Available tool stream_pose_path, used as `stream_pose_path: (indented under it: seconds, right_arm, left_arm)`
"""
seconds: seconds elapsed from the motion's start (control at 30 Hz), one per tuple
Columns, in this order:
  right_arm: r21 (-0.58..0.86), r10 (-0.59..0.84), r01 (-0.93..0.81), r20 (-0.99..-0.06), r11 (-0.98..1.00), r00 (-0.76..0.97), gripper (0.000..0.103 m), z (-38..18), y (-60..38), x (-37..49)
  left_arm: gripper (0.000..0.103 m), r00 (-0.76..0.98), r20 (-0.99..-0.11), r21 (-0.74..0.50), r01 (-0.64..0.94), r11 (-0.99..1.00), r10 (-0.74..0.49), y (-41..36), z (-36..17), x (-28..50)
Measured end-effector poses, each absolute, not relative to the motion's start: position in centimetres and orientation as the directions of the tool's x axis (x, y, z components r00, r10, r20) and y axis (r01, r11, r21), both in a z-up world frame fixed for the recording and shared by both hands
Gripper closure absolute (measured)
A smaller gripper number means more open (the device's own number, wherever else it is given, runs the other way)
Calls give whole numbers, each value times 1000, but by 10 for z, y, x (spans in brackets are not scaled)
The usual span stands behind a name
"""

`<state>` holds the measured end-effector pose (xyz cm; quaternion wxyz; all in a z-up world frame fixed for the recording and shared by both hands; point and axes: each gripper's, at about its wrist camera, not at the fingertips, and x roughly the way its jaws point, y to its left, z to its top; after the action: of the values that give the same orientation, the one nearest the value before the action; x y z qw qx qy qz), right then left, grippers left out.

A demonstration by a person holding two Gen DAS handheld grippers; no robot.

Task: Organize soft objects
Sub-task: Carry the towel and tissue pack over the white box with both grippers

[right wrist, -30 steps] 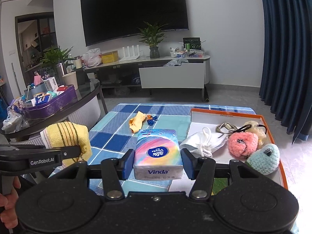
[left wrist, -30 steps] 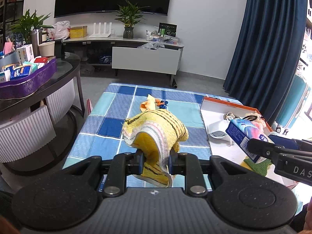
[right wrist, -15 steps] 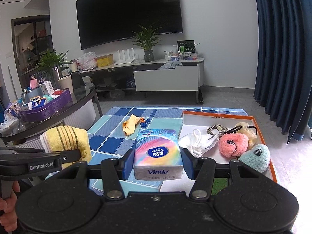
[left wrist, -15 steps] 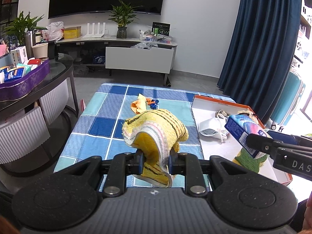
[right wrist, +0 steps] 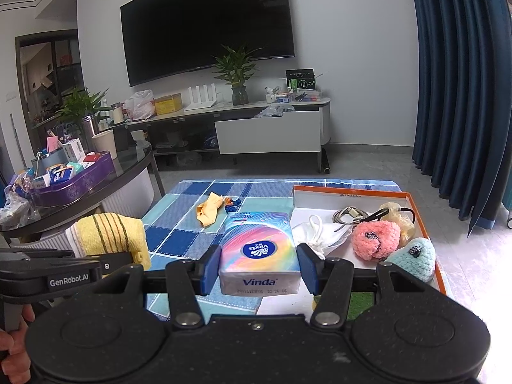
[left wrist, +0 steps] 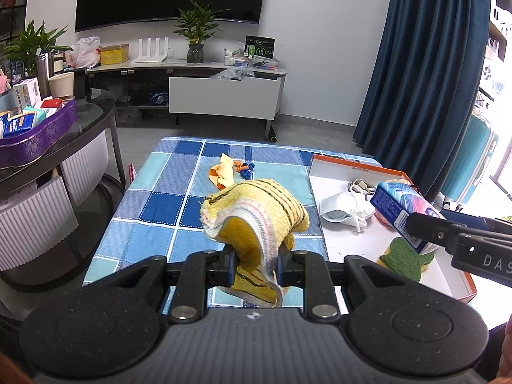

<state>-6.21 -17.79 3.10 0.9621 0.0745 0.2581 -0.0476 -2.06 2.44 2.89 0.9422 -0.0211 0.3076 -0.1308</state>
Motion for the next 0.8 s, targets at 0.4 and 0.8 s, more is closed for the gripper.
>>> stream_pose_path:
  seconds: [0.4, 0.8]
  right_arm:
    - [125, -71, 152, -496, 980, 865, 40, 33, -184, -66]
    - [129, -90, 173, -487, 976, 869, 40, 35, -189, -72]
  left_arm:
    - [79, 774, -569, -115, 258, 959, -276, 16, 31, -21]
    - [79, 770, -568, -112, 279, 954, -291, 8, 31, -21]
